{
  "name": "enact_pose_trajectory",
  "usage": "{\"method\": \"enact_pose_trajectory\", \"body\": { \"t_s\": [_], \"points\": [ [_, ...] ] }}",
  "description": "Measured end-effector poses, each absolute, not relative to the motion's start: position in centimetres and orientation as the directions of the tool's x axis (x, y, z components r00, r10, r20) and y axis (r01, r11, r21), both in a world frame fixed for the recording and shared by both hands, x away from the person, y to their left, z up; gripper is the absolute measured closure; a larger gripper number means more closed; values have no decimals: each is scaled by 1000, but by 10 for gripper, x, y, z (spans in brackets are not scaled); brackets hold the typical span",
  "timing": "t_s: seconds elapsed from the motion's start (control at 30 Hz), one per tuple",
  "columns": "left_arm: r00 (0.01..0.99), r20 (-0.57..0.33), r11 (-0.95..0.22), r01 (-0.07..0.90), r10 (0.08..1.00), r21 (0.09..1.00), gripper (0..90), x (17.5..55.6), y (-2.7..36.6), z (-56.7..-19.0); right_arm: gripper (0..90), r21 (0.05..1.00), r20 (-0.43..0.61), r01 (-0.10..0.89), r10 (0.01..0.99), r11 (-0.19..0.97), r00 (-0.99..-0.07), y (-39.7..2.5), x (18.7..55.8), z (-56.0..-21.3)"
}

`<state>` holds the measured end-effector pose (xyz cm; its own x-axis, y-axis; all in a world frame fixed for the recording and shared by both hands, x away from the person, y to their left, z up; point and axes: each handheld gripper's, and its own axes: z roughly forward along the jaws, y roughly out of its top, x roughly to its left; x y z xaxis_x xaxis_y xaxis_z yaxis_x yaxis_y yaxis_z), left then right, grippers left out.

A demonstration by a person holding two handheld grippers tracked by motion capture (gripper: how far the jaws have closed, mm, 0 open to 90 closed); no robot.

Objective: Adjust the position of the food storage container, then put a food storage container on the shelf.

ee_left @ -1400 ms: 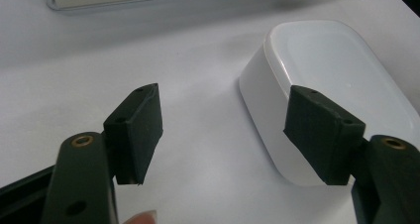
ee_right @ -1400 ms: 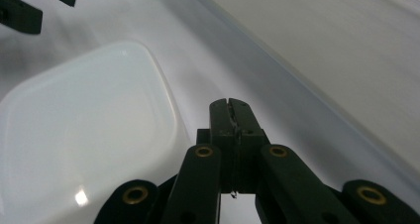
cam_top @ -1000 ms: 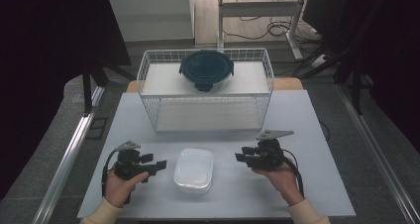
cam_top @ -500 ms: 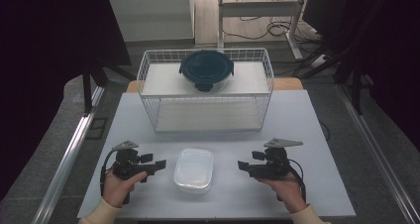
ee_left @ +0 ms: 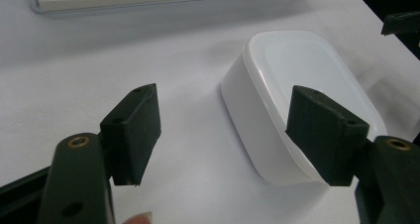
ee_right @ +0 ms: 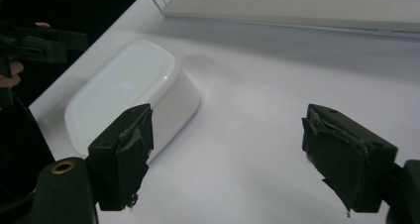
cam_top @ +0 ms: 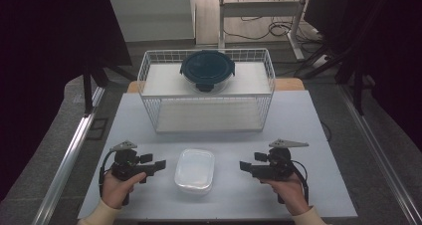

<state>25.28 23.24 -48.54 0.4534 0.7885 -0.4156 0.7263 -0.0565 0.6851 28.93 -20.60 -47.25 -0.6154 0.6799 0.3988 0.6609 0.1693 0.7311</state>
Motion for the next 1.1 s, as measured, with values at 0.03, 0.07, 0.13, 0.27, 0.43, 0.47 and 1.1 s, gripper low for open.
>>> {"method": "enact_pose_trajectory", "body": {
  "t_s": [0.03, 0.07, 0.13, 0.27, 0.43, 0.47, 1.1],
  "points": [
    [453, -416, -55, 725, 788, 686, 287, 253, 233, -485, 187, 734, 403, 659, 676, 164, -617, -205, 289, -471],
    [453, -418, -54, 726, 787, 686, 287, 253, 233, -485, 182, 738, 404, 656, 674, 160, -619, -205, 289, -470],
    [457, -421, -53, 725, 783, 687, 287, 253, 233, -483, 173, 742, 404, 652, 674, 155, -619, -203, 288, -469],
    [463, -419, -55, 720, 781, 692, 290, 254, 231, -481, 167, 736, 398, 657, 681, 163, -615, -200, 285, -471],
    [464, -418, -57, 720, 781, 692, 292, 253, 230, -480, 193, 728, 395, 660, 673, 186, -625, -195, 284, -472],
    [463, -421, -56, 722, 780, 690, 292, 253, 230, -480, 205, 724, 404, 665, 669, 184, -625, -194, 283, -472],
    [459, -496, -40, 762, 737, 647, 296, 260, 224, -479, 308, 673, 513, 723, 608, 154, -607, -156, 277, -475]
  ]
}}
